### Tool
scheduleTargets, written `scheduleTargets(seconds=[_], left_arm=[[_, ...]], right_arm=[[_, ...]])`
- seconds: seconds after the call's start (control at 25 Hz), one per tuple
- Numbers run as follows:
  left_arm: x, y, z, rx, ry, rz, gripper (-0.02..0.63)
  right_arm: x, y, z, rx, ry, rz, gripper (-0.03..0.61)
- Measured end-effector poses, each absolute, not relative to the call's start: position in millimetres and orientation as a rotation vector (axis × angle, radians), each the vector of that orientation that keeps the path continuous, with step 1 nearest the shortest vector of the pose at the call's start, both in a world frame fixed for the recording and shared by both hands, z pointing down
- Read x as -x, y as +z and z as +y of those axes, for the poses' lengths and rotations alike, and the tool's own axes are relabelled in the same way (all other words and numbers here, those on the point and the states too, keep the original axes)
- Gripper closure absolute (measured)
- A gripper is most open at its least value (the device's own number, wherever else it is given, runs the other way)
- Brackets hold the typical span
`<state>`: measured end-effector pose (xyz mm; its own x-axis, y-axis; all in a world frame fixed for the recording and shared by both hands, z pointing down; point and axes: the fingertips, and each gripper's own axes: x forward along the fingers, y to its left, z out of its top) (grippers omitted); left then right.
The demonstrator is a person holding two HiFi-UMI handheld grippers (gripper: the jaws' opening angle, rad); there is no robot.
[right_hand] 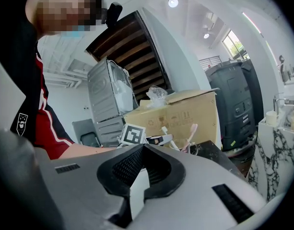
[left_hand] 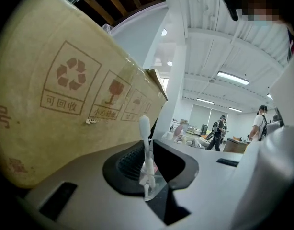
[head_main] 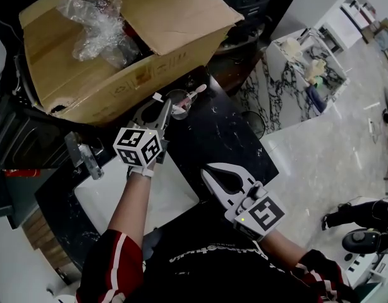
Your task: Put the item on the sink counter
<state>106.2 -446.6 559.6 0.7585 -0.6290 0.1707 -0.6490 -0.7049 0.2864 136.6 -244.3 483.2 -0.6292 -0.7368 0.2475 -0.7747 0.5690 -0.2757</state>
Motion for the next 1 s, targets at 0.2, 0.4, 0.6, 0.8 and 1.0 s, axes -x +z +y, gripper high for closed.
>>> scheduleTargets(seconds=[0.2, 0.4, 0.6, 0.8, 1.0], left_arm=[[-105, 562, -443, -2.655, 0.134, -0.995, 0.444], [-96, 563, -446, -2.630, 0.156, -1.034, 0.416], [-83, 562, -435, -2.621, 0.161, -1.047, 0.416], [-57, 537, -397, -2.671, 0.136, -1.088, 0.414], [-26, 487, -354, -2.794, 0.109, -1.117, 0.416]], right_arm=[[-136, 487, -242, -1.294, 0.555, -2.686, 0.541], [-131, 483, -238, -1.288, 0.549, -2.694, 0.541], [-129, 481, -236, -1.281, 0.540, -2.694, 0.541], [-121, 476, -240, -1.257, 0.512, -2.715, 0.541], [-88, 460, -244, -1.154, 0.434, -2.778, 0.541]])
